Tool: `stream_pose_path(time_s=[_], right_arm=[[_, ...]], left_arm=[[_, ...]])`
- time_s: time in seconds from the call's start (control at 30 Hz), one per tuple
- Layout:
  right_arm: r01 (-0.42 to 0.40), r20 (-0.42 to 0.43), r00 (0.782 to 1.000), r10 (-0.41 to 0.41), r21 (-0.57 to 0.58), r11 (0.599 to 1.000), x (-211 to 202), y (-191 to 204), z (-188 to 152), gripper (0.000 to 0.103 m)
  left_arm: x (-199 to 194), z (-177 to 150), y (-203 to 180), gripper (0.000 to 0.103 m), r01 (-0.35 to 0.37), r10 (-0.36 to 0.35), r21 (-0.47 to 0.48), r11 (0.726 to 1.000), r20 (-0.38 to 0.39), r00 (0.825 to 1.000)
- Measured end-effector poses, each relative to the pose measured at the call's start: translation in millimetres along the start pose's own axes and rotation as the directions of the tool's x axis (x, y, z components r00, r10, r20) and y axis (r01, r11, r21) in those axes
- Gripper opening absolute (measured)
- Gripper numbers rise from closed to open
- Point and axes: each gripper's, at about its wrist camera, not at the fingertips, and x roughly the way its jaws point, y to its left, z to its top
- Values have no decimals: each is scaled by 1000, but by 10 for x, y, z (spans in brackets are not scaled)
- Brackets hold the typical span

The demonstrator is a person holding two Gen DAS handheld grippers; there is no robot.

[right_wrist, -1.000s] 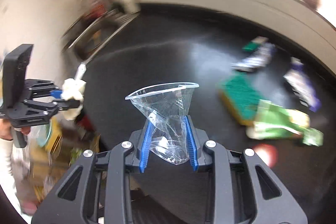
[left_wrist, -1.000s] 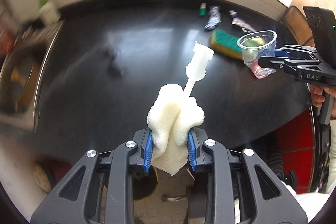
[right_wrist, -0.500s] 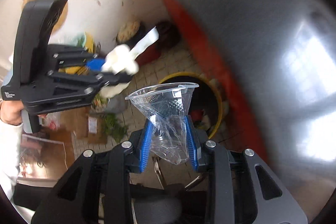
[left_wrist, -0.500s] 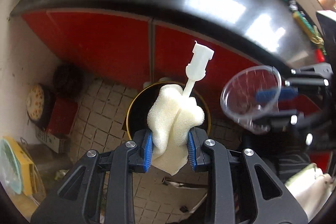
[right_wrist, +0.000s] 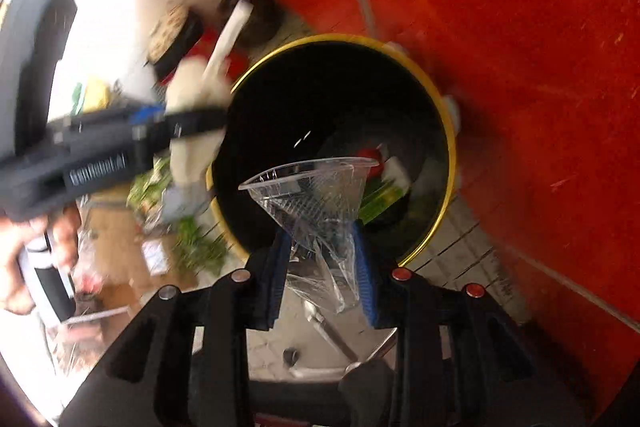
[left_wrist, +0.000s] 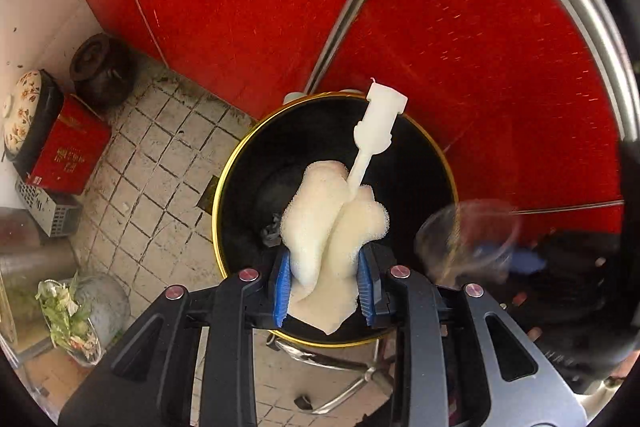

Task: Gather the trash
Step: 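Carry the foam block and clear cup over the yellow-rimmed bin with both grippers, then open both grippers to drop the foam block and cup into the bin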

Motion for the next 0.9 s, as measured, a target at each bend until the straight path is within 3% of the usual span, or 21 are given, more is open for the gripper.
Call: stream_pose_path(time_s=[0.27, 0.8, 0.87, 0.9], right_arm=[[35, -17, 999, -35, 5, 999, 113, 66, 179, 31], [79, -40, 996, -80, -31, 996, 284, 232, 225, 31], [79, -37, 996, -81, -34, 996, 280, 233, 227, 32], [82, -35, 996, -84, -41, 996, 272, 239, 220, 34]], left_arm=[[213, 62, 50, 27, -13, 14, 32, 999, -25, 1000], [409, 103, 186, 27, 71, -71, 8, 997, -26, 997], [365, 131, 173, 36, 73, -73, -11, 997, -9, 997], [316, 158, 185, 62, 71, -71, -34, 997, 6, 997]])
